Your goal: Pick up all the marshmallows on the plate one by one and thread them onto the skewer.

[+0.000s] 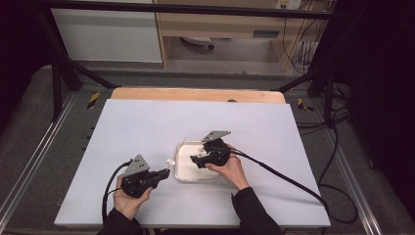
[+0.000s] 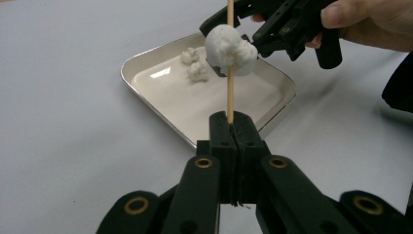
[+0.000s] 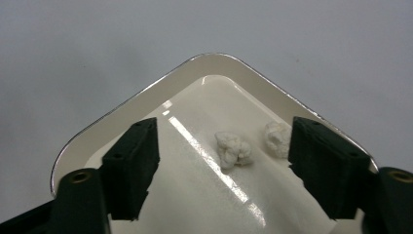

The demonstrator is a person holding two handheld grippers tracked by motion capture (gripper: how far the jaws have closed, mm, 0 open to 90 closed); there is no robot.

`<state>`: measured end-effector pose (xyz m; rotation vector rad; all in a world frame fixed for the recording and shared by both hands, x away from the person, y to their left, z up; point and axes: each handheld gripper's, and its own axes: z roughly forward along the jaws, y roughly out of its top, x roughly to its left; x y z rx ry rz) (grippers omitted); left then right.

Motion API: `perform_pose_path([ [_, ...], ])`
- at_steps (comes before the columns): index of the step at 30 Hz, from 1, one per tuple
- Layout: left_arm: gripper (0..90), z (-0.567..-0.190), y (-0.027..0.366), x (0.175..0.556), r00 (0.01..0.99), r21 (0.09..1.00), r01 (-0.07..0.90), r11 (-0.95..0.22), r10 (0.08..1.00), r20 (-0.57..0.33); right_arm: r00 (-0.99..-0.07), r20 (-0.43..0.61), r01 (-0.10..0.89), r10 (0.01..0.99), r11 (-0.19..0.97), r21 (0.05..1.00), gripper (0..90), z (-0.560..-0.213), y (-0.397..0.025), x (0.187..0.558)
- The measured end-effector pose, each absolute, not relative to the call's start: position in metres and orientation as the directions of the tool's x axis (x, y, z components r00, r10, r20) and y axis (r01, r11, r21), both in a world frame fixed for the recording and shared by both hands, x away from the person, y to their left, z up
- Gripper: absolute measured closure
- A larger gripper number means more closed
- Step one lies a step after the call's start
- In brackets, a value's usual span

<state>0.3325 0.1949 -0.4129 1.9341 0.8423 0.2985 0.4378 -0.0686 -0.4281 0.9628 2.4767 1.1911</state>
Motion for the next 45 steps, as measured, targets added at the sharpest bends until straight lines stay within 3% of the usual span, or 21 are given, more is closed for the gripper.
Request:
perform_pose_path([
  [4,88.6,-0.413,0.195,0.333,0.731,0.854,0.430,-0.292,0.667,-0.140,-0.752,0.095,0.483,0.652,0.447,0.753,40.6,-0.432,-0.068,0.442],
  [11,88.6,-0.413,0.194,0.333,0.732,0.853,0.432,-0.293,0.666,-0.142,-0.747,0.107,0.508,0.656,0.459,0.729,47.2,-0.442,-0.066,0.450],
  [22,88.6,-0.414,0.194,0.334,0.733,0.852,0.437,-0.289,0.663,-0.151,-0.762,0.083,0.486,0.642,0.482,0.729,66.1,-0.449,-0.065,0.452],
  [37,88.6,-0.415,0.193,0.334,0.737,0.850,0.435,-0.296,0.660,-0.147,-0.760,0.070,0.477,0.646,0.480,0.736,74.5,-0.448,-0.066,0.451],
  [45,88.6,-0.415,0.192,0.333,0.741,0.851,0.432,-0.300,0.656,-0.145,-0.779,0.090,0.449,0.621,0.451,0.772,75.3,-0.421,-0.074,0.442],
])
